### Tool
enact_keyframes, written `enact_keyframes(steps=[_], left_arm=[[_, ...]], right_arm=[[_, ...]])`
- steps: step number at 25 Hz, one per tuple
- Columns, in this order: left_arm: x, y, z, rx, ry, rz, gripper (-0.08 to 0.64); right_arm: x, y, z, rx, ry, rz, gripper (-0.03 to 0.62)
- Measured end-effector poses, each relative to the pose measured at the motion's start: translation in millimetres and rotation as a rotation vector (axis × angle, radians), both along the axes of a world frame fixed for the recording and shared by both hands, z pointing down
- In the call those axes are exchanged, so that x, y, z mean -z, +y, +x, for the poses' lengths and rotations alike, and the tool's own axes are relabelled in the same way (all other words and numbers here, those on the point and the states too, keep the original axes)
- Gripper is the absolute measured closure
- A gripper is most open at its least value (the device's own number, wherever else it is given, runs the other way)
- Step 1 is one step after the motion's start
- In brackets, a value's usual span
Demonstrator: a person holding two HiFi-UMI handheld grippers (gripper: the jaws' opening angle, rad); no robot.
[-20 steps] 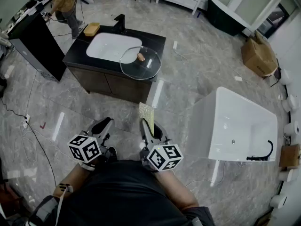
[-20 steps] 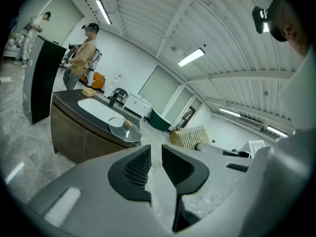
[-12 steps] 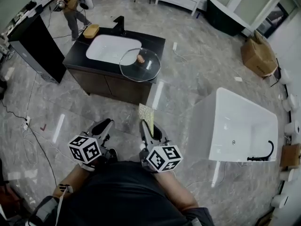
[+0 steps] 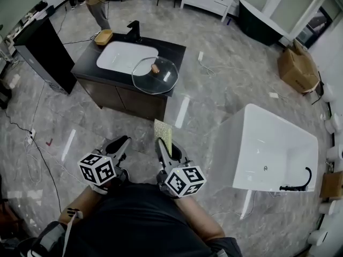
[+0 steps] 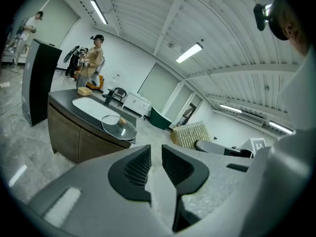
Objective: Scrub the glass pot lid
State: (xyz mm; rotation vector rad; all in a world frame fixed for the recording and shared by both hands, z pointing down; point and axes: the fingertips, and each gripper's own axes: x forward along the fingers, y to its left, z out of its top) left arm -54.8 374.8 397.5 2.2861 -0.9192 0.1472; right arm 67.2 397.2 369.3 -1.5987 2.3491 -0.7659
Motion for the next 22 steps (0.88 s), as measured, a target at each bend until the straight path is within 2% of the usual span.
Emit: enact_keyframes(steps=[5,12,17,22], left_arm=[[2,20,27,0.018,-0.015,-0.001,0.489],[-3,16,27,0.062,-0.044,-0.017,0.489],[-13,-20,36,0.032,-0.031,-0.043,0.489],[-23,-83,38,-0.014,0.004,-0.062,0.489]], right_arm=[[-3,12,29,0.022,-0.022,-0.014,0.528],[-21,5,35,0.049,-0.047,-0.074,0.528],[-28,-27,42,0.026,-0.026,-0.097,0.528],[-41,-83,44,-0.028,0.009,-0.140,0.528]])
